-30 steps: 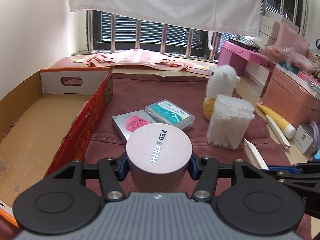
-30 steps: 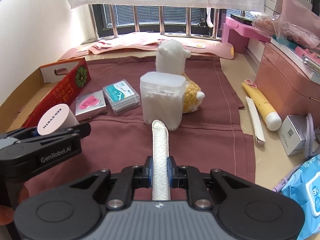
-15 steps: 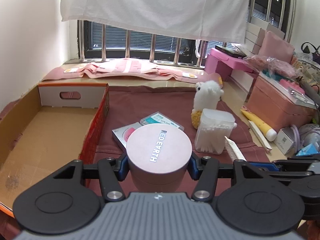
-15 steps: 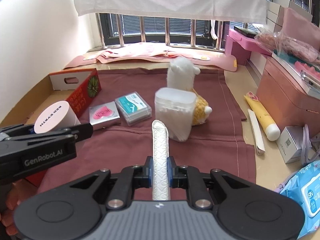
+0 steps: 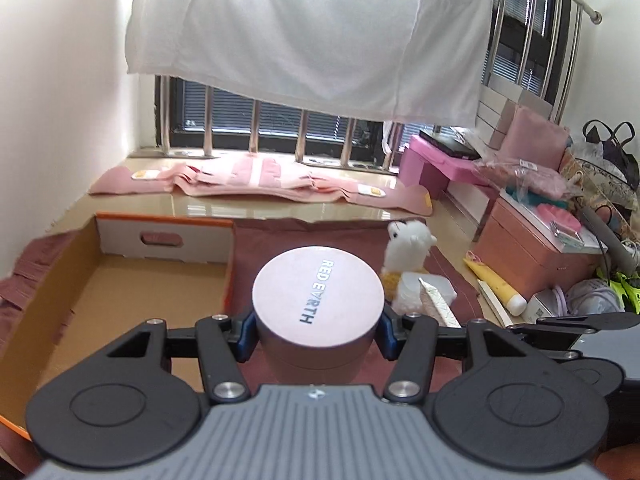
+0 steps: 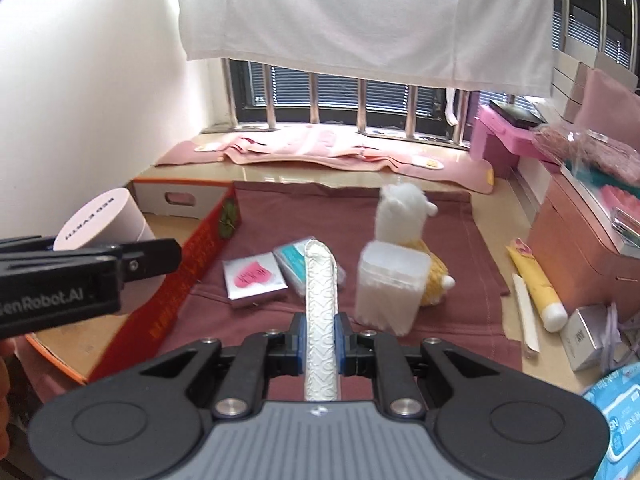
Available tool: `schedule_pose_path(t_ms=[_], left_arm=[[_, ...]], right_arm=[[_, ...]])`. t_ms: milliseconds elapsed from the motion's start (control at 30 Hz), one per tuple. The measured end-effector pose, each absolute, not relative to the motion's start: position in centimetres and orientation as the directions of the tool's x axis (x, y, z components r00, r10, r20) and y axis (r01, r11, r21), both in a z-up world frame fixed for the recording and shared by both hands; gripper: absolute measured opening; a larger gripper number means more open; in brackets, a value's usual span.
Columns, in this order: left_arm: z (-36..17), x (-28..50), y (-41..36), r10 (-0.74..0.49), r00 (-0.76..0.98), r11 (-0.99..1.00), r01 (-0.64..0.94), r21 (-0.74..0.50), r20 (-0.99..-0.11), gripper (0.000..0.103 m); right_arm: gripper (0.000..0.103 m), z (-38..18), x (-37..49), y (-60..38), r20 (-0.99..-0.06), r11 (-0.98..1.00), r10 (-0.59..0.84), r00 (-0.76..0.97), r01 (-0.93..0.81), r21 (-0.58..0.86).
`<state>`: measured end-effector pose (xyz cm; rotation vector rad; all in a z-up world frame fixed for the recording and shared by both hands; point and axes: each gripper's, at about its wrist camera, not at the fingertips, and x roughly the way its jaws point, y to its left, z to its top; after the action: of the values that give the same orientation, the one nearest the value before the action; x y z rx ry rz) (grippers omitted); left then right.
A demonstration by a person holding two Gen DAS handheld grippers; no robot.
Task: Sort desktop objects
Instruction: 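Lift the jar with the left tool while the right tool lifts the nail file, then carry the jar and nail file over the cardboard box with both tools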
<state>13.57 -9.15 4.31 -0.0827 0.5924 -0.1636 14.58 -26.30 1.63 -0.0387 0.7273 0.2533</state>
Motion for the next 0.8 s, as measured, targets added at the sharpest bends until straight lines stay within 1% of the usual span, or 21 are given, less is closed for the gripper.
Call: schedule_pose_path(t_ms=[200, 367, 667, 800], left_arm=[[6.4, 13.5, -6.3, -0.157, 0.833, 0.987, 0.113, -0.115, -0.53, 0.056], [7.5, 14.0, -3.5, -0.1, 0.849, 0.994, 0.063, -0.087, -0.519, 0.056], [7.1, 16.7, 2.5, 0.015, 0.836, 0.997, -0.055, -0.056, -0.548, 0.056], [6.4, 18.1, 4.6, 0.019, 0.819, 0.996, -0.067, -0.062, -0.574, 0.056]], right_arm=[[0.013, 3.8, 15.2, -23.1, -0.636, 0.954, 0.267, 0.724, -0.292, 0.068], [0.013, 5.1, 16.2, -19.8, -0.622, 0.937, 0.312, 0.718, -0.341, 0.077], [0.013, 5.6, 18.9, -13.5, -0.63, 0.908, 0.378, 0.678, -0.403, 0.112], [0.013, 5.3, 20.3, -11.4, -0.638, 0.902, 0.396, 0.66, -0.411, 0.135]])
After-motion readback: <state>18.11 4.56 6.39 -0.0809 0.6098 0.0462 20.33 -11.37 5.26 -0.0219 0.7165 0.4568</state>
